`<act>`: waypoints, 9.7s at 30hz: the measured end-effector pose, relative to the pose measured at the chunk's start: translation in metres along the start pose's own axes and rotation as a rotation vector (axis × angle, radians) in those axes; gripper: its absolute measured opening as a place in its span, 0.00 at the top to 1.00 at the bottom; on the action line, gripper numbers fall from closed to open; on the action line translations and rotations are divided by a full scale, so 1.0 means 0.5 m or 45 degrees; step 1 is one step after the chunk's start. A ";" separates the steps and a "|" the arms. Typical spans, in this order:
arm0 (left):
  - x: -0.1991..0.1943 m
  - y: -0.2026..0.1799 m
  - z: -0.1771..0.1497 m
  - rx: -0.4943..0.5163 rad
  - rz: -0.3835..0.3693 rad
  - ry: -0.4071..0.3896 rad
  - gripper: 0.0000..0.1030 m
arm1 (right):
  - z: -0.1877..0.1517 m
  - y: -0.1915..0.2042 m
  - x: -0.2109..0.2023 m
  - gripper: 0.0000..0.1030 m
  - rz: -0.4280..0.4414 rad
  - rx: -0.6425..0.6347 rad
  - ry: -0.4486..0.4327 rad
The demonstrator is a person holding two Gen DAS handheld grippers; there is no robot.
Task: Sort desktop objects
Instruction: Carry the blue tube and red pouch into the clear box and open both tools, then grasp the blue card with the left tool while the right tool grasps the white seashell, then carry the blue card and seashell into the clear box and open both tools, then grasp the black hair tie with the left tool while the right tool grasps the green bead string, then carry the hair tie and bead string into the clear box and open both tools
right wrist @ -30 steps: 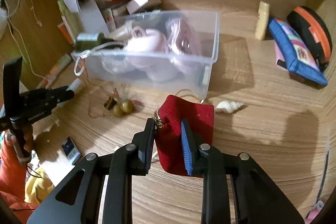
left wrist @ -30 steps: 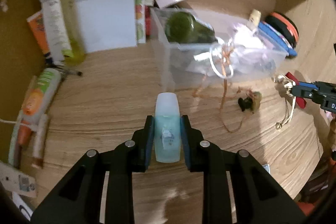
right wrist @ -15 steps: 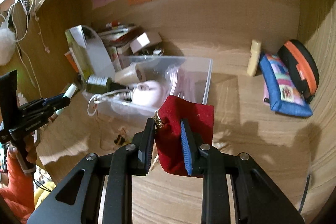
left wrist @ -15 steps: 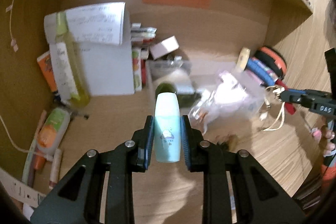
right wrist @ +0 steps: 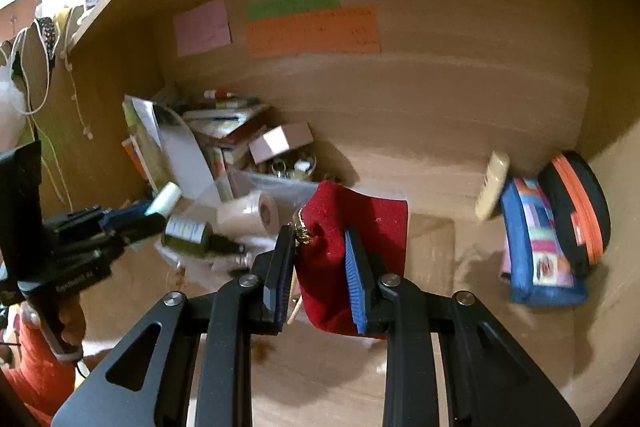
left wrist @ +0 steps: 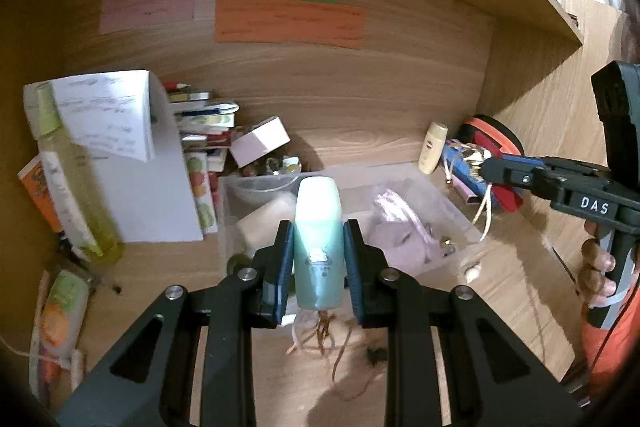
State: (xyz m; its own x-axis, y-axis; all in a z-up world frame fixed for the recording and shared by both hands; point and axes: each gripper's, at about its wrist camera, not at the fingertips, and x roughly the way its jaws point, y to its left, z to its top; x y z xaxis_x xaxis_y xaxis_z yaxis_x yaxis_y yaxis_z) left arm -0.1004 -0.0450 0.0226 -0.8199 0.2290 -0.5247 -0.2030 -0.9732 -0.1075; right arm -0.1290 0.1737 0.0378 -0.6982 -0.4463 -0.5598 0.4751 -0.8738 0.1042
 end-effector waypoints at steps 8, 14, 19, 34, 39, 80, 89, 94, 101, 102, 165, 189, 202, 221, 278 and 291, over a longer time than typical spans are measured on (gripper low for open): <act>0.095 -0.021 -0.012 0.010 -0.047 0.121 0.77 | -0.042 -0.011 0.110 0.79 0.032 0.023 0.177; 0.137 -0.031 -0.034 0.029 -0.053 0.198 0.77 | -0.069 -0.018 0.136 0.76 0.033 0.010 0.227; 0.134 -0.037 -0.034 0.050 -0.037 0.195 0.77 | -0.070 -0.015 0.134 0.74 0.004 -0.020 0.236; 0.034 -0.072 -0.020 0.096 -0.028 0.030 0.31 | -0.069 0.022 0.037 0.23 -0.116 -0.108 0.088; -0.003 -0.072 -0.020 0.089 0.007 -0.013 0.22 | -0.075 0.017 0.004 0.20 -0.187 -0.117 0.059; -0.058 -0.085 -0.315 -0.029 0.117 0.379 0.08 | -0.222 -0.106 0.113 0.19 -0.267 -0.006 0.436; -0.063 -0.111 -0.327 0.040 0.155 0.309 0.39 | -0.217 -0.097 0.132 0.49 -0.247 -0.016 0.441; -0.064 -0.103 -0.324 0.021 0.142 0.302 0.54 | -0.216 -0.089 0.129 0.63 -0.214 -0.026 0.437; -0.064 -0.082 -0.315 -0.058 0.117 0.301 0.55 | -0.215 -0.074 0.124 0.63 -0.197 -0.068 0.427; -0.064 -0.080 -0.316 -0.062 0.117 0.300 0.55 | -0.215 -0.071 0.121 0.63 -0.194 -0.072 0.422; 0.072 -0.051 0.014 0.020 0.090 0.006 0.40 | -0.015 0.012 0.118 0.47 -0.113 -0.100 0.156; -0.036 0.015 -0.096 -0.003 0.180 0.061 0.21 | -0.104 0.074 0.006 0.33 -0.130 -0.150 0.173; -0.025 0.088 -0.205 -0.127 0.226 0.260 0.21 | -0.205 0.118 0.098 0.33 0.043 -0.205 0.424; -0.003 0.049 -0.217 -0.071 0.153 0.327 0.21 | -0.189 0.112 0.128 0.62 0.093 -0.206 0.420; -0.059 -0.042 -0.049 0.067 0.017 0.030 0.78 | -0.021 -0.008 -0.047 0.62 0.009 -0.069 -0.015; 0.031 -0.003 -0.039 0.010 0.033 0.099 0.78 | -0.033 -0.034 0.081 0.62 -0.017 -0.052 0.150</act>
State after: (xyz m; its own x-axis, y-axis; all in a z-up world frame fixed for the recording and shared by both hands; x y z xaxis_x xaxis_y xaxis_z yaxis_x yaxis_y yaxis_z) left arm -0.1022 -0.0406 -0.0019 -0.7810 0.2011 -0.5913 -0.1865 -0.9786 -0.0866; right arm -0.1567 0.1738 -0.0002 -0.6382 -0.4065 -0.6538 0.4892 -0.8699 0.0634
